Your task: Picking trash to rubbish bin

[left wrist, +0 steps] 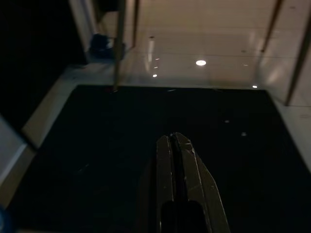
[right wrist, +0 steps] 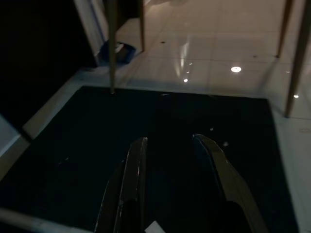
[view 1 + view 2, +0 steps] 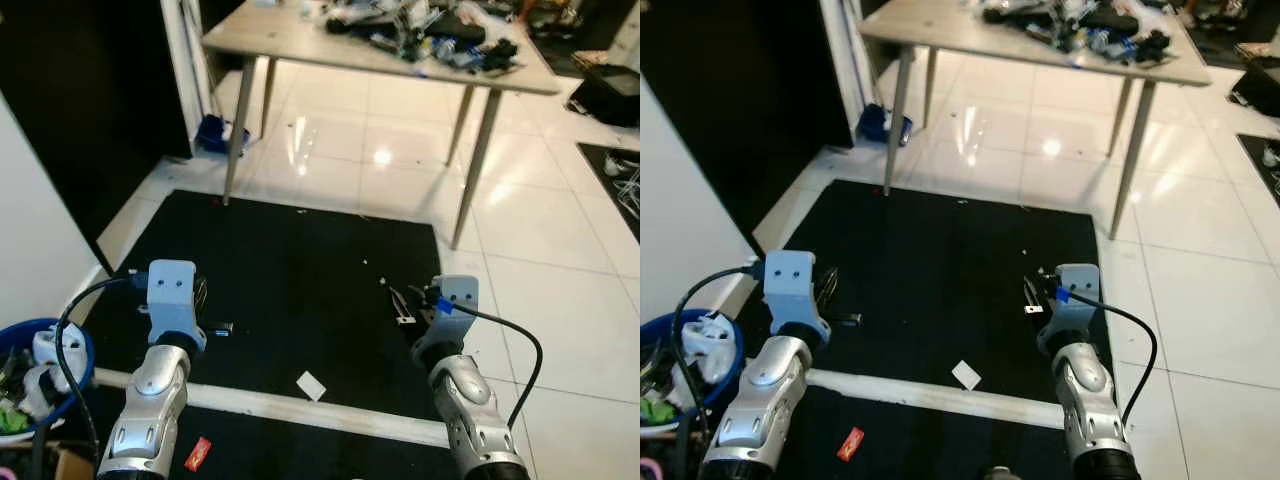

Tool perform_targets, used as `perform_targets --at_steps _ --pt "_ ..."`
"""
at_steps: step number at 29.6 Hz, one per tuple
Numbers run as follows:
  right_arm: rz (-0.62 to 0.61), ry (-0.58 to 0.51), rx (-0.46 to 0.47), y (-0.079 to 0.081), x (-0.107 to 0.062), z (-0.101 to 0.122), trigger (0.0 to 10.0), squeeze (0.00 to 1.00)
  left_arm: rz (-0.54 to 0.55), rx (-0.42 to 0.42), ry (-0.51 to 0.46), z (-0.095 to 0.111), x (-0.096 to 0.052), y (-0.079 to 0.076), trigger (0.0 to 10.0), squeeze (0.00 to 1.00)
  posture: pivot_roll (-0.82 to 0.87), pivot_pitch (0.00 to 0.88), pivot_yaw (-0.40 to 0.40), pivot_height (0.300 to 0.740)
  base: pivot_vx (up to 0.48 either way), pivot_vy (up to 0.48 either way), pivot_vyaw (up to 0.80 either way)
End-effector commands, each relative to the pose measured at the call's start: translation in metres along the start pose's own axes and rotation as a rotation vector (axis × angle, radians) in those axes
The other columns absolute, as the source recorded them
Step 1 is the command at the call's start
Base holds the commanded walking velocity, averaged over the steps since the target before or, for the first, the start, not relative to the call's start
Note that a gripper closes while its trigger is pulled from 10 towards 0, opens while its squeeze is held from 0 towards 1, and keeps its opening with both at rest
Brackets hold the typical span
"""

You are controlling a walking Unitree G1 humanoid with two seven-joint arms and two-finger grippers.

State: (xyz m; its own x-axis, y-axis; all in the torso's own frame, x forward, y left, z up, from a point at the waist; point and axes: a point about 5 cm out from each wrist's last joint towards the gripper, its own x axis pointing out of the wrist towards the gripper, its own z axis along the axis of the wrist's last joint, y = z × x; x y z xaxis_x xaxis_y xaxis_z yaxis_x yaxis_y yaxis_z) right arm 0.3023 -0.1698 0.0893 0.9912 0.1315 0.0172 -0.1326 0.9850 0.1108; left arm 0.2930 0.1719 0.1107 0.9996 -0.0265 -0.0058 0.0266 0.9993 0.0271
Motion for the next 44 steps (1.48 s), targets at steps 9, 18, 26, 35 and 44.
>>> perform_targets --at_steps 9,18,26,35,44 --pt "0.000 0.007 0.011 0.001 -0.002 -0.002 10.0 0.00 -0.030 0.007 -0.012 0.001 -0.001 -0.004 10.0 0.00 0.02 0.113 -0.016 0.740 0.000 0.000 -0.48" --pt "0.009 0.008 0.004 0.001 -0.003 -0.002 10.0 0.00 -0.061 -0.008 -0.035 0.003 -0.002 -0.008 10.0 0.00 0.02 0.120 -0.018 0.740 0.000 0.000 0.00" --pt "0.007 0.015 0.002 0.000 -0.003 -0.003 10.0 0.00 -0.069 -0.012 -0.048 0.004 -0.002 -0.011 10.0 0.00 0.02 0.129 -0.020 0.740 0.312 0.000 0.00" --pt "0.005 0.017 0.000 -0.001 -0.002 -0.002 10.0 0.00 -0.074 -0.010 -0.052 0.005 -0.003 -0.012 10.0 0.00 0.02 0.137 -0.027 0.740 0.330 0.000 0.00" --pt "0.009 0.023 -0.003 0.000 -0.002 -0.004 10.0 0.00 -0.070 -0.009 -0.051 0.005 -0.004 -0.010 10.0 0.00 0.02 0.147 -0.027 0.740 0.321 0.000 0.00"
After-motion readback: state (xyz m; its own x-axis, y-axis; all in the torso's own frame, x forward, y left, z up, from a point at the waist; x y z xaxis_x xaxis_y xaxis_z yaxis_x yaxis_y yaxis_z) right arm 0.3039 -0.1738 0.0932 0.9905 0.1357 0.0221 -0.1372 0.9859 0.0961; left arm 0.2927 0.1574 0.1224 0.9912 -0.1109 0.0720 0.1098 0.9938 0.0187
